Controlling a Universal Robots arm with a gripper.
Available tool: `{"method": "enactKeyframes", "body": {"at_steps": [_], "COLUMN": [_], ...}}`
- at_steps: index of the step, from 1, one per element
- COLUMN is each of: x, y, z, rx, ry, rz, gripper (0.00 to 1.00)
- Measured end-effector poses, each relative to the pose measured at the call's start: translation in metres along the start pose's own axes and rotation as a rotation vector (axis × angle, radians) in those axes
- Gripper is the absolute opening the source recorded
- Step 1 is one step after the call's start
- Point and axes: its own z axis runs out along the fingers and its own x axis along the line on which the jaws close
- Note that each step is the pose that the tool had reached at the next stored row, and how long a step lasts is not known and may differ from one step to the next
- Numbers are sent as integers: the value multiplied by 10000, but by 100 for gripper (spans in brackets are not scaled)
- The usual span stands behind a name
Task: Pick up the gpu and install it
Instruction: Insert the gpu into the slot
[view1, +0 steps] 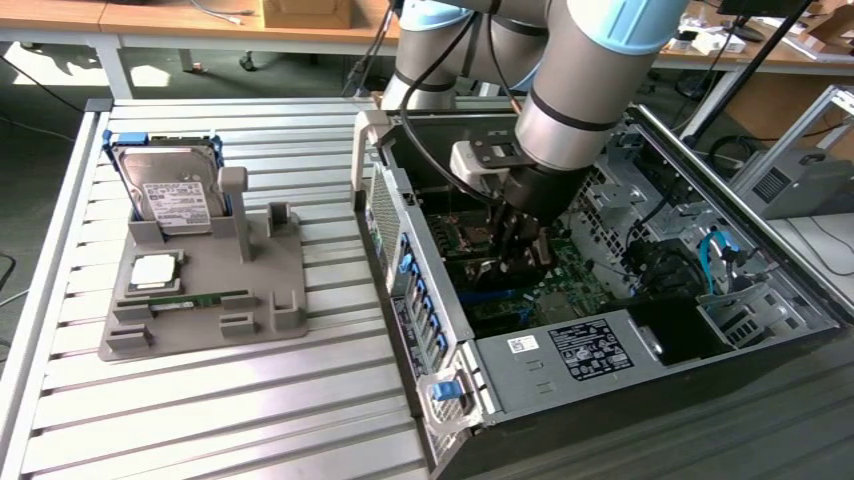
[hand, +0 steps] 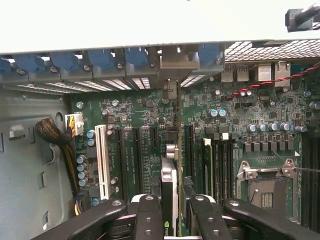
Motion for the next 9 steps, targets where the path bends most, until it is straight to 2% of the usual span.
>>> {"method": "enactKeyframes", "body": {"at_steps": [9], "x": [0], "y": [0], "z": [30], "rx": [0], "ry": [0], "rz": [0], "gripper": [27]}}
